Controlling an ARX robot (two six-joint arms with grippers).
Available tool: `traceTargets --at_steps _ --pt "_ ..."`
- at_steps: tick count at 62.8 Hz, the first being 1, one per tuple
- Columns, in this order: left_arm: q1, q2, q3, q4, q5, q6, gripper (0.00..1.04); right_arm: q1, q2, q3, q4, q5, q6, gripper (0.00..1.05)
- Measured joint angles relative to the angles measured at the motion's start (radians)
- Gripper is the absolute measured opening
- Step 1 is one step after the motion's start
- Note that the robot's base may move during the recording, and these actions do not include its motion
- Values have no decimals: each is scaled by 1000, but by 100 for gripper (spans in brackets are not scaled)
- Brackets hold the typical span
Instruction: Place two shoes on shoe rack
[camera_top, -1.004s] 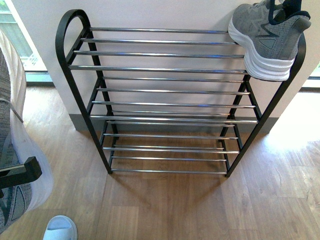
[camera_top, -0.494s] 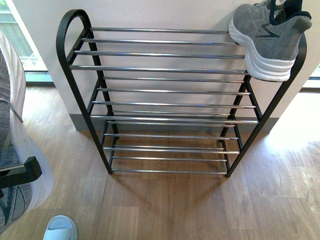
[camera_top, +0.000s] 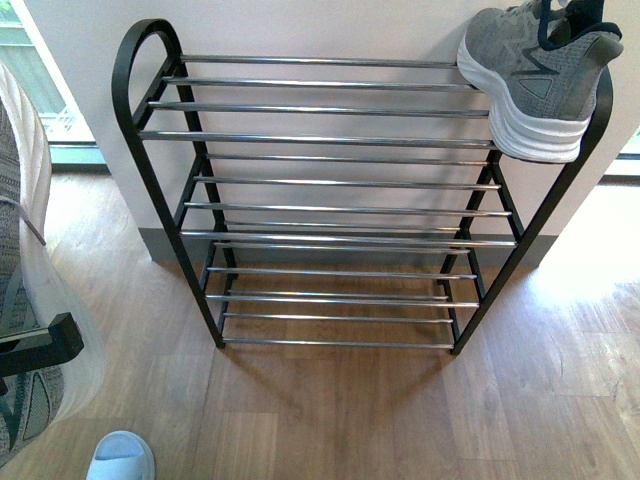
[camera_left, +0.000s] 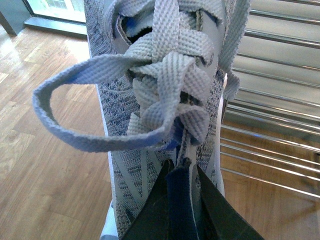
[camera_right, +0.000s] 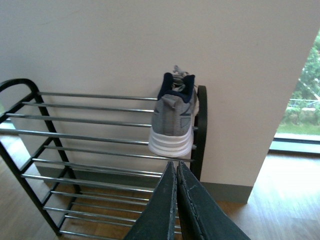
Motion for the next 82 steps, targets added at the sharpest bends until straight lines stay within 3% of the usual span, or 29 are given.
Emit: traceTargets --at_steps 62,69,82 --pt "0 0 0 0 0 0 3 11 -377 -33 -317 11 0 2" --pt "0 0 0 0 0 0 3 11 -512 -33 -475 11 -1 2" --pt "0 0 0 0 2 0 3 12 -540 -33 -485 11 -1 2"
